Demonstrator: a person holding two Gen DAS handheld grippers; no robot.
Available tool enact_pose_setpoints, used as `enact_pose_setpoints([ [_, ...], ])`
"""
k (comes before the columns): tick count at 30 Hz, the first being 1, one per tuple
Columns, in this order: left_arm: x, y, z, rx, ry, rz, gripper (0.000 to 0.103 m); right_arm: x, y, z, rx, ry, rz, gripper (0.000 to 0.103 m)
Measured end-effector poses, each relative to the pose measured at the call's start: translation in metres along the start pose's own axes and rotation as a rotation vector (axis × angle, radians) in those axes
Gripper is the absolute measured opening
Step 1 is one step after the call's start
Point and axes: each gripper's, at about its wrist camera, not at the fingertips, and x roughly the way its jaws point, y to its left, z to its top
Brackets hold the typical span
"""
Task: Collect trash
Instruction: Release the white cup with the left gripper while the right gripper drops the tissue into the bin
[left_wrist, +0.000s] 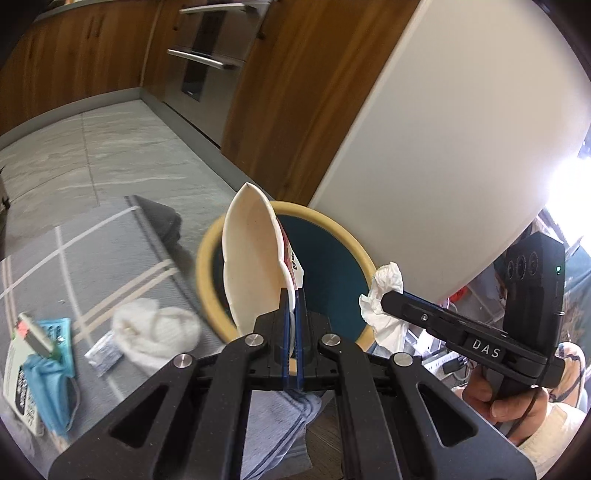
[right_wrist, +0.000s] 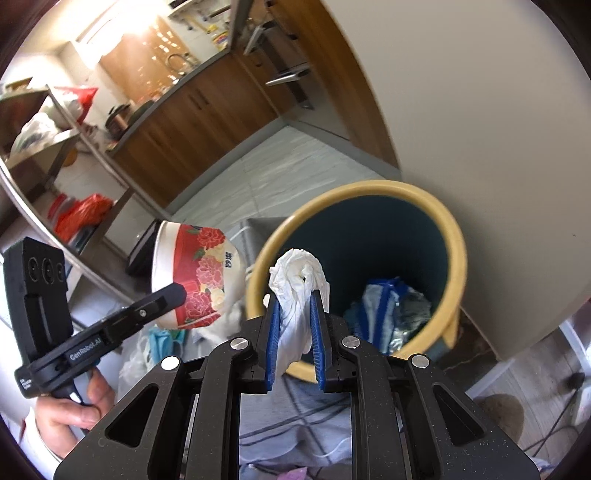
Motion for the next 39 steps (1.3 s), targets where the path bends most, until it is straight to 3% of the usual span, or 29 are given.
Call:
enact_pose_setpoints([
  [12, 0.061, -0.019, 0.006, 0.029, 0.09, 0.024, 0.001, 0.003, -0.028, 0.003, 0.058, -0.012, -0.035, 0.018],
  [22, 0.082, -0.016, -0.003, 0.009, 0.144, 0.035, 0.002, 0.021, -0.033, -0.001, 0.061, 0.029, -0.071, 0.018],
  [24, 0.082, -0.015, -0.003, 0.002, 0.146, 0.043, 0.009, 0.024, -0.032, 0.0, 0.06, 0.034, -0.077, 0.018],
  [25, 0.081, -0.014, -0.003, -0.005, 0.148, 0.04, 0.022, 0.026, -0.03, 0.002, 0.06, 0.037, -0.079, 0.018],
  [28, 0.074, -0.01, -0.004, -0.023, 0.128, 0.032, 0.043, 0.03, -0.028, 0.003, 0.055, 0.045, -0.09, 0.019],
  [33, 0.061, -0.002, 0.0, -0.045, 0.096, 0.037, 0.052, 0.029, -0.027, 0.001, 0.043, 0.045, -0.104, 0.025],
  [39, 0.035, 0.013, 0.004, -0.074, 0.046, 0.065, 0.059, 0.029, -0.013, 0.003, -0.007, 0.029, -0.135, 0.05],
])
